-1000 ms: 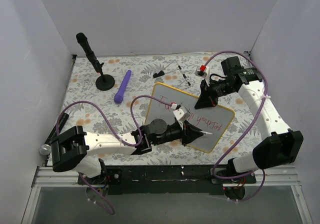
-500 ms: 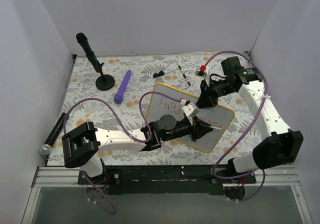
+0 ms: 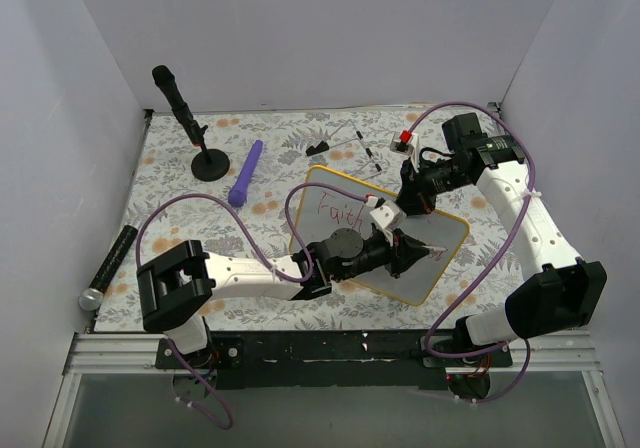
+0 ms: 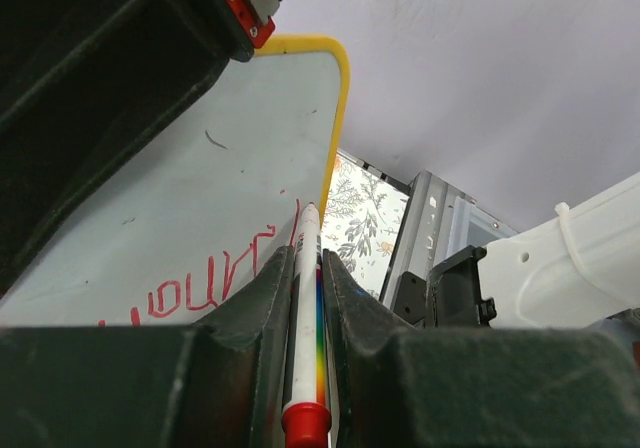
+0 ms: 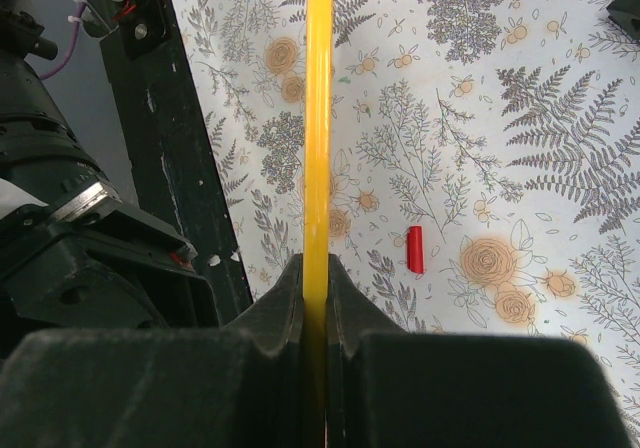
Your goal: Write a sentence on the whiteboard
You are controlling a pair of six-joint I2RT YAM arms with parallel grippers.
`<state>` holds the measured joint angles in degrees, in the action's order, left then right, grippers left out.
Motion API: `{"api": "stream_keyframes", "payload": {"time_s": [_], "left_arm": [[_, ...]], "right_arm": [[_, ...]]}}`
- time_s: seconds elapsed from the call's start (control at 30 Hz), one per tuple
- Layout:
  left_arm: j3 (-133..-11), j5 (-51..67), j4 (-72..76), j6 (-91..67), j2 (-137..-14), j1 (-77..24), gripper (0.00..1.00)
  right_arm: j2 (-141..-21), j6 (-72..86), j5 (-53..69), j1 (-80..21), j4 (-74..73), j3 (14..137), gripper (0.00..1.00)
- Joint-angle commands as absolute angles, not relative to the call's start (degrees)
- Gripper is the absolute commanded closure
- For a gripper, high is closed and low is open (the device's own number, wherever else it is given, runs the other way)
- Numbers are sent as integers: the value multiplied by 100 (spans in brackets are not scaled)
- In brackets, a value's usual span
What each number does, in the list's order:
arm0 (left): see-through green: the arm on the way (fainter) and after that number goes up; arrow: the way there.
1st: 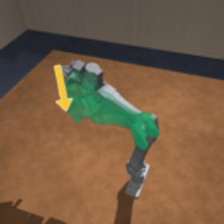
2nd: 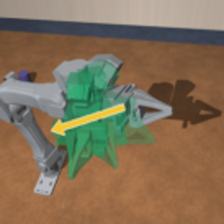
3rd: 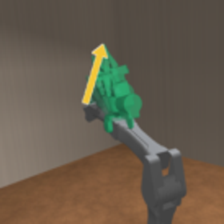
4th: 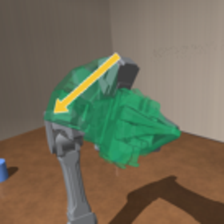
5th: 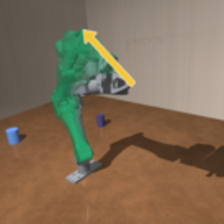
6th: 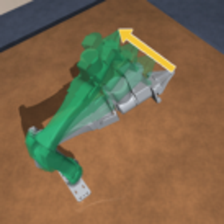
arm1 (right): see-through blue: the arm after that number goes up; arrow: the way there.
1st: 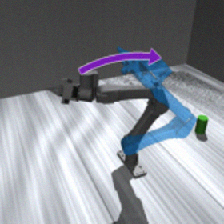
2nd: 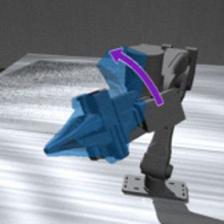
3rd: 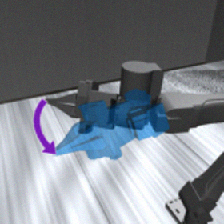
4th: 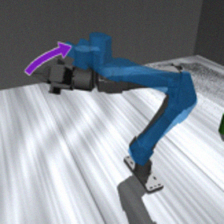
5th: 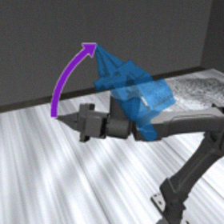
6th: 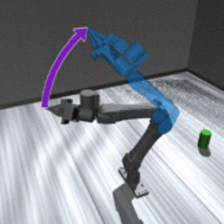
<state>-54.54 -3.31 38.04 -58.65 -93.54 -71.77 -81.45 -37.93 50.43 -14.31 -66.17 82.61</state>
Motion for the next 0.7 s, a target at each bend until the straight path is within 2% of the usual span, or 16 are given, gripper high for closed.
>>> {"api": "stream_keyframes", "payload": {"time_s": [0.0, 0.67], "left_arm": [[-5713, -422, 3894, -5809, -9387, -7207, 100], [-5924, -202, 3850, -5880, -9615, -7216, 100]], "right_arm": [[-7928, -3885, 5669, -1424, -6434, 8350, 99], [-7919, -3885, 5660, -1415, -6434, 8341, 99]]}}
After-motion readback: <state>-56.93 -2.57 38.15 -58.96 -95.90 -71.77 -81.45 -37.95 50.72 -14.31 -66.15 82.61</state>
